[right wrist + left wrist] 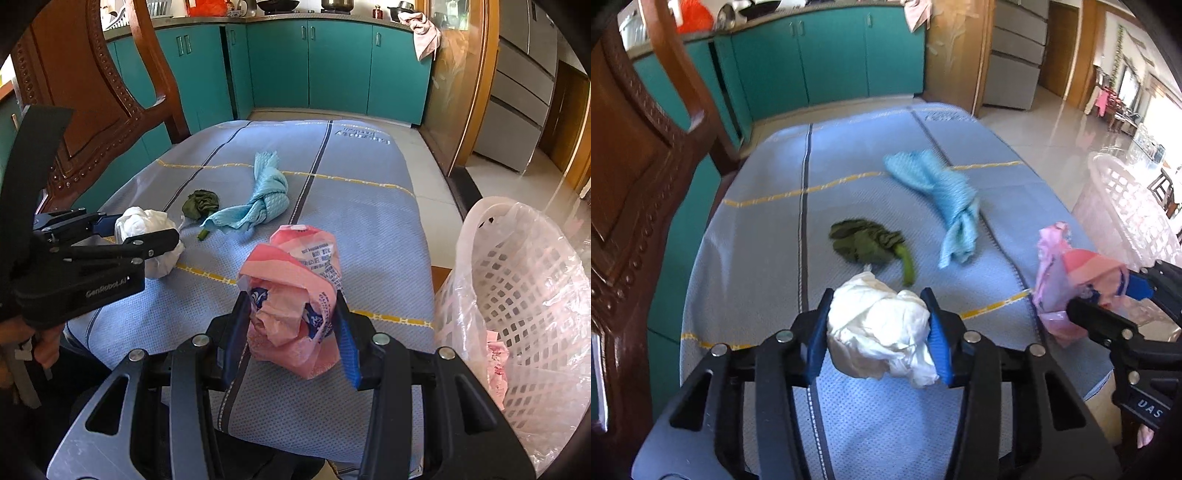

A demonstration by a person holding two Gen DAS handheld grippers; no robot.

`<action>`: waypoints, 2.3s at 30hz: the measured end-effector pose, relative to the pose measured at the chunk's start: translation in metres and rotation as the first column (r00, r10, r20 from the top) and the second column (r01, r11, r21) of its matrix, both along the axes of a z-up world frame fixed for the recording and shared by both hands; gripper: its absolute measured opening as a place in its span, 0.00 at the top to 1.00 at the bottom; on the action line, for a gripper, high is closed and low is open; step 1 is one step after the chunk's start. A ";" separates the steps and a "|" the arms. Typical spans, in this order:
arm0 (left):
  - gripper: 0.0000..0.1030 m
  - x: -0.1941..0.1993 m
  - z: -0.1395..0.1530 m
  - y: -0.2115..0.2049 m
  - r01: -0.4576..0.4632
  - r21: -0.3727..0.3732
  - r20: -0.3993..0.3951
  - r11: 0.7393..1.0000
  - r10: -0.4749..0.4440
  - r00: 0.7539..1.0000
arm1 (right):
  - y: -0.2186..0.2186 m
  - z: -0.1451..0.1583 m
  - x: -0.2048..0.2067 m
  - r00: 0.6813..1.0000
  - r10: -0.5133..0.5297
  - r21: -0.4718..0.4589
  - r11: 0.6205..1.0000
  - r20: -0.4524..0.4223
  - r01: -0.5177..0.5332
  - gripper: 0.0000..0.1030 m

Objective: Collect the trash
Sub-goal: 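Carry the white paper and pink packet over the basket and open both grippers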

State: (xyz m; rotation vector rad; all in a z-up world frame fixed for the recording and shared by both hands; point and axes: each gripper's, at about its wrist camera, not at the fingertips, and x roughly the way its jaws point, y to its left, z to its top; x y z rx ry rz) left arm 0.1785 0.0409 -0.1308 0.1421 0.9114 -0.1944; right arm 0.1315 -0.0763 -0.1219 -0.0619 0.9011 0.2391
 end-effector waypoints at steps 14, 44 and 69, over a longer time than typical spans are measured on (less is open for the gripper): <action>0.54 -0.020 0.026 -0.005 0.013 0.006 0.160 1.000 -0.014 0.987 | 0.006 0.005 -0.003 1.000 0.004 -0.016 1.000 0.014 -0.004 0.57; 0.55 -0.042 0.085 -0.128 0.245 -0.181 0.255 0.952 -0.195 0.947 | -0.166 0.076 -0.064 0.901 -0.356 -0.025 0.927 0.246 0.373 0.57; 0.17 -0.044 0.063 -0.266 0.399 -0.049 0.233 0.916 -0.378 0.896 | -0.249 0.065 -0.088 0.849 -0.487 0.061 0.872 0.205 0.486 0.57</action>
